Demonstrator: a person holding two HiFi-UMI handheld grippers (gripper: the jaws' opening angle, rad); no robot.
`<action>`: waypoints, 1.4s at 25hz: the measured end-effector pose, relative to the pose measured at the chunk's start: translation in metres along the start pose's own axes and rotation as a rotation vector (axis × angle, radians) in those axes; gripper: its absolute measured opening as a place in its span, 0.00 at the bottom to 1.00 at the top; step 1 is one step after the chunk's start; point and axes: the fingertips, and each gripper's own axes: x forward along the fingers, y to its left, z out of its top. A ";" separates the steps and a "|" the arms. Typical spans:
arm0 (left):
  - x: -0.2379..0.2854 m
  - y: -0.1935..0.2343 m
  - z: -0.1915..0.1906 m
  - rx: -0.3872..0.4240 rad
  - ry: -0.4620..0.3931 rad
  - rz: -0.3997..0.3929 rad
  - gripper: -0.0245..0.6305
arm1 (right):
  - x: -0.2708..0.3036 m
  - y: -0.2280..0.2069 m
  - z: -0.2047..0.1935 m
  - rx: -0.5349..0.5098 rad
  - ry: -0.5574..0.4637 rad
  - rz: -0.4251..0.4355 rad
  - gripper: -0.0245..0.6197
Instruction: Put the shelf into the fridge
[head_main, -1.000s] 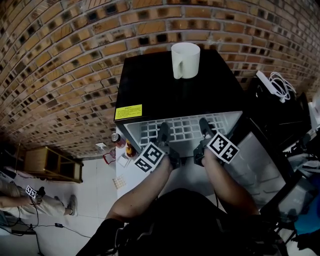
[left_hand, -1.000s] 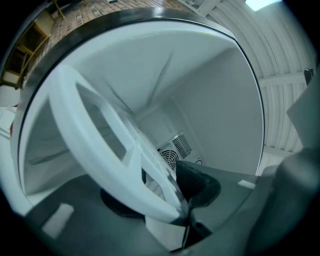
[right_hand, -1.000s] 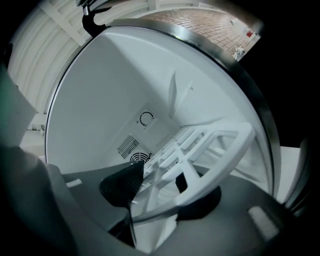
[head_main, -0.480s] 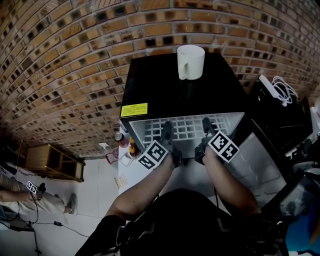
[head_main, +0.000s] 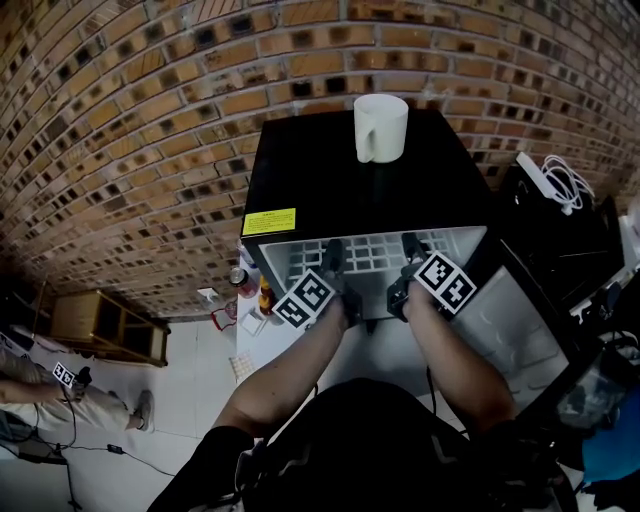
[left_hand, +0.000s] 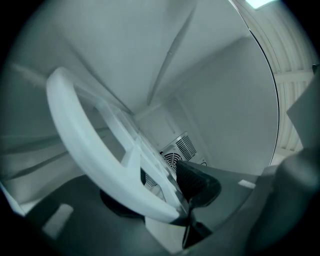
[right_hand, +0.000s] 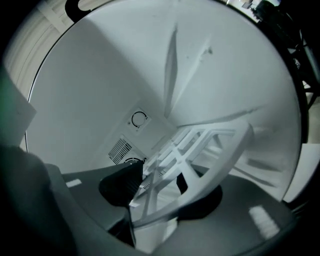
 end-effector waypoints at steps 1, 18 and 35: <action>0.001 0.000 0.001 0.003 -0.001 0.000 0.30 | 0.001 0.000 0.000 -0.003 0.000 0.003 0.38; -0.001 -0.006 0.007 0.132 -0.012 0.008 0.28 | -0.004 0.009 -0.006 -0.028 0.066 0.071 0.37; -0.079 -0.022 -0.012 0.339 -0.027 0.012 0.17 | -0.075 0.031 -0.050 -0.092 0.186 0.227 0.26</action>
